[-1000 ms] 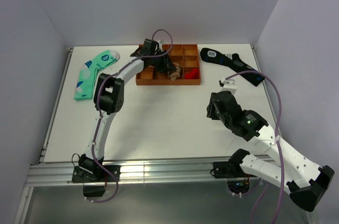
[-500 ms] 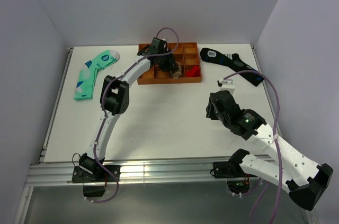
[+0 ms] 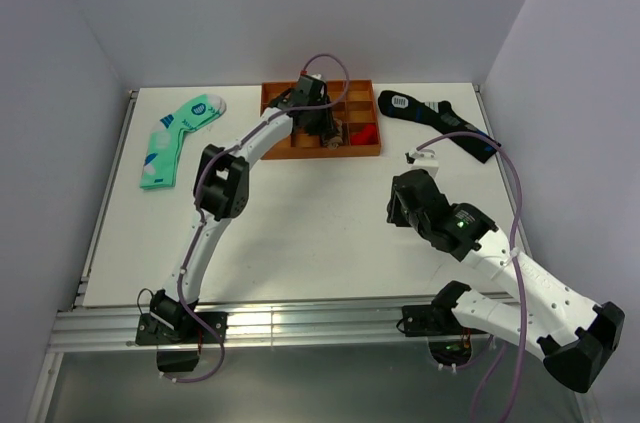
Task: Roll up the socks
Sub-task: Place the sock in the storage box.
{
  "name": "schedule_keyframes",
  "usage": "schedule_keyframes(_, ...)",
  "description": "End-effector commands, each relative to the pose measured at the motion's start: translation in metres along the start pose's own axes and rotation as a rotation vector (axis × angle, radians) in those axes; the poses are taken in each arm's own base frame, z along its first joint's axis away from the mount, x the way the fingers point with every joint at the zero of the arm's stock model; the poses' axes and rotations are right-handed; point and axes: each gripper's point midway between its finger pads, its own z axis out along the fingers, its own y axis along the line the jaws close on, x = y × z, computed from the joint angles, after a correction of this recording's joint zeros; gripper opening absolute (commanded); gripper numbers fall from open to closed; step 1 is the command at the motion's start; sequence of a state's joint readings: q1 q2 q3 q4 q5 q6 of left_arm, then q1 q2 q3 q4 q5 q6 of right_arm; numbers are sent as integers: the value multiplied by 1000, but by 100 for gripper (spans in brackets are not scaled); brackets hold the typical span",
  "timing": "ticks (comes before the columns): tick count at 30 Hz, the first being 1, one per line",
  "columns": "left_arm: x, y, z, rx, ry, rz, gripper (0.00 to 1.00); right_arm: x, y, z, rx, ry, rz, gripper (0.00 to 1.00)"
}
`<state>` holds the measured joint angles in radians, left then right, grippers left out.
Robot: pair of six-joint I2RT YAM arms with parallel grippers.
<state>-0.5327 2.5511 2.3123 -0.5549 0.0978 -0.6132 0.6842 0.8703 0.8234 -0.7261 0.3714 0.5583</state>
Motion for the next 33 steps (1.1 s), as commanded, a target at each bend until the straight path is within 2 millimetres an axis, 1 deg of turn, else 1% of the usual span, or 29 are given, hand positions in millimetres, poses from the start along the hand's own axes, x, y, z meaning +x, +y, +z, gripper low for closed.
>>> schedule_keyframes(1,66,115,10,-384,189,82,0,-4,1,2,-4,-19,0,37)
schedule_keyframes(9,80,137,-2,-448,255,133,0,-2,2,3,-6,-8,-2,36)
schedule_keyframes(16,93,152,-12,-500,311,159,0,1,4,4,-14,10,-6,36)
schedule_keyframes(26,110,165,-14,-548,393,181,0,7,8,8,-27,45,-24,36)
schedule_keyframes(33,117,173,-13,-574,427,210,0,9,9,9,-29,53,-23,36)
